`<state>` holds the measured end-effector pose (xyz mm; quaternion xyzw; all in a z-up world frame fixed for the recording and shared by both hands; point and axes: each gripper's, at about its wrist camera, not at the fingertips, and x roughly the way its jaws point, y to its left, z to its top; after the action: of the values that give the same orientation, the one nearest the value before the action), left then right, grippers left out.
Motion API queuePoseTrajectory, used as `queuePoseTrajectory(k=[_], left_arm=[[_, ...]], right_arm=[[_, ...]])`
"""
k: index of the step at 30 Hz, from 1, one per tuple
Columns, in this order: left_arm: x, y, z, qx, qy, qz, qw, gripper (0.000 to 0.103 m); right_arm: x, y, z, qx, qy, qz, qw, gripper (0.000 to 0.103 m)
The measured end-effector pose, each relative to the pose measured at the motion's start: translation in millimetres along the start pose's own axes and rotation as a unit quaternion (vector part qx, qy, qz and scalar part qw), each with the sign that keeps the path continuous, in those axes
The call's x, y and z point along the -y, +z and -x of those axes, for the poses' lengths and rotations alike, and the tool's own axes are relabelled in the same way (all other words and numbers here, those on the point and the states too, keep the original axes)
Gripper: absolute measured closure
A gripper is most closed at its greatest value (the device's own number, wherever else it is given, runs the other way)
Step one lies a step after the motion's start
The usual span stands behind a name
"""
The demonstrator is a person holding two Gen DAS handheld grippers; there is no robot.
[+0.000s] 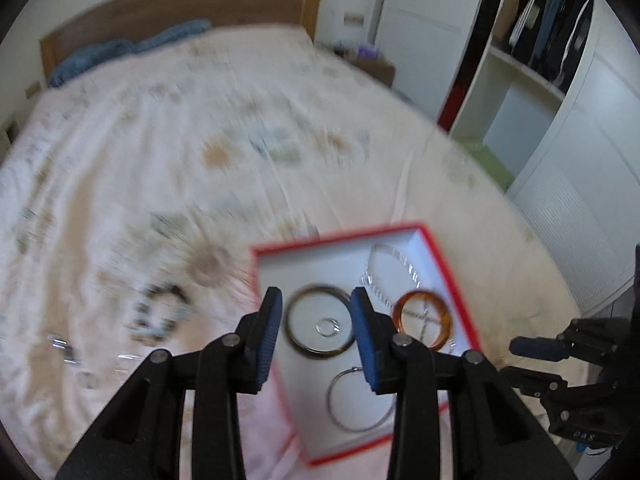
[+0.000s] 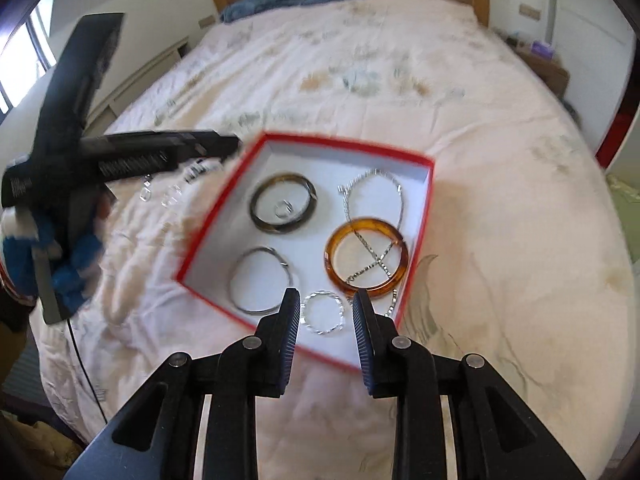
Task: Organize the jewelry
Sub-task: 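Move both open grippers back over the remaining jewelry on the bed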
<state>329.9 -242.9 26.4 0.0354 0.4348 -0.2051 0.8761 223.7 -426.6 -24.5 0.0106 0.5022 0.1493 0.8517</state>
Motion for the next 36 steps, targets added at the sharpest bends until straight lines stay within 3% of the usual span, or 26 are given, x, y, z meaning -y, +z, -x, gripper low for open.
queuePoseTrajectory(k=[6,13,19,23,27,36], left_arm=[[-30.4,7.4,129.5,0.063,0.03,-0.005,0.9975,0.069],[-76.3,-36.7,269.1,0.115,0.101,-0.006,0.9882,0.069],[-114.9,-83.4,339.5,0.134,0.134,0.019,0.9817,0.069],[-133.4,-109.4,352.3,0.139,0.141,0.035,0.9795,0.069],[-151.4,-126.5,341.1,0.137,0.148,0.054,0.9779,0.069],[-196.4,-157.4,239.6,0.082,0.15,0.106,0.9795,0.069]], right_arm=[[-47.8,-4.0,87.1,0.07,-0.002,0.016,0.997,0.075],[-121.8,-10.8,144.1,0.132,0.016,0.047,0.99,0.074],[-184.0,-19.8,175.1,0.163,0.034,0.074,0.983,0.074],[-213.5,-21.7,178.0,0.171,0.045,0.087,0.98,0.07],[-229.7,-21.2,170.8,0.169,0.051,0.096,0.98,0.07],[-232.5,-0.4,92.4,0.132,0.061,0.088,0.985,0.07]])
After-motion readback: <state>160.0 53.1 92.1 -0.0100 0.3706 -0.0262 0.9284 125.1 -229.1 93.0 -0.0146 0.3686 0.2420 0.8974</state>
